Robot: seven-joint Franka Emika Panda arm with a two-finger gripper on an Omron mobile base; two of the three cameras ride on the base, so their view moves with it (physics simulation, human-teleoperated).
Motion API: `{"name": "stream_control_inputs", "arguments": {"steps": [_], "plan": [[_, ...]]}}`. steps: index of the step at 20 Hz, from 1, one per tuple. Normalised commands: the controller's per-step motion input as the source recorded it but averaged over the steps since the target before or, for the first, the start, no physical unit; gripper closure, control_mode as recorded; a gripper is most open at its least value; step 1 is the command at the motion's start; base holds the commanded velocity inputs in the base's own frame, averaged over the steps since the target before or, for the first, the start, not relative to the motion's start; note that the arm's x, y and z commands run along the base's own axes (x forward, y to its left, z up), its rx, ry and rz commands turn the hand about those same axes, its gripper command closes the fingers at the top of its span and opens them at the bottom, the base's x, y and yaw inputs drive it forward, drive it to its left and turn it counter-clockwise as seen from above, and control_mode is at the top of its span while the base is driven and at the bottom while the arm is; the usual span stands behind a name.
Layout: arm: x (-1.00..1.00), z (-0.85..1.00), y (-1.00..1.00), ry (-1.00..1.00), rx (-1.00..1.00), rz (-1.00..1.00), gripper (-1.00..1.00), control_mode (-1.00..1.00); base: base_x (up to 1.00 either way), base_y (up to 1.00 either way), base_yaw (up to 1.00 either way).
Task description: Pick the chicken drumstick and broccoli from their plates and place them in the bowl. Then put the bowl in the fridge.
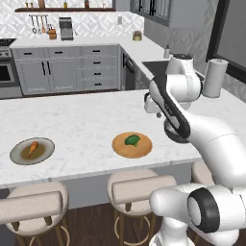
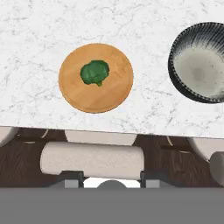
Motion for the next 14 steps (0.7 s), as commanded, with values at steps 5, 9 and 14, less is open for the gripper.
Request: {"name": "stream_control_inputs", "arguments": {"steps": [5, 9, 14], "plan": [[0.6, -0.06, 0.25, 0.0, 0.0, 0.01, -1.0, -1.0, 0.0, 0.0, 0.0], [0.99, -0.45, 0.75, 0.01, 0.0, 0.0, -1.0, -1.0, 0.0, 0.0, 0.0], [0.95, -0.78, 0.44, 0.1, -0.01, 0.0, -1.0, -1.0, 0.0, 0.0, 0.0]]}}
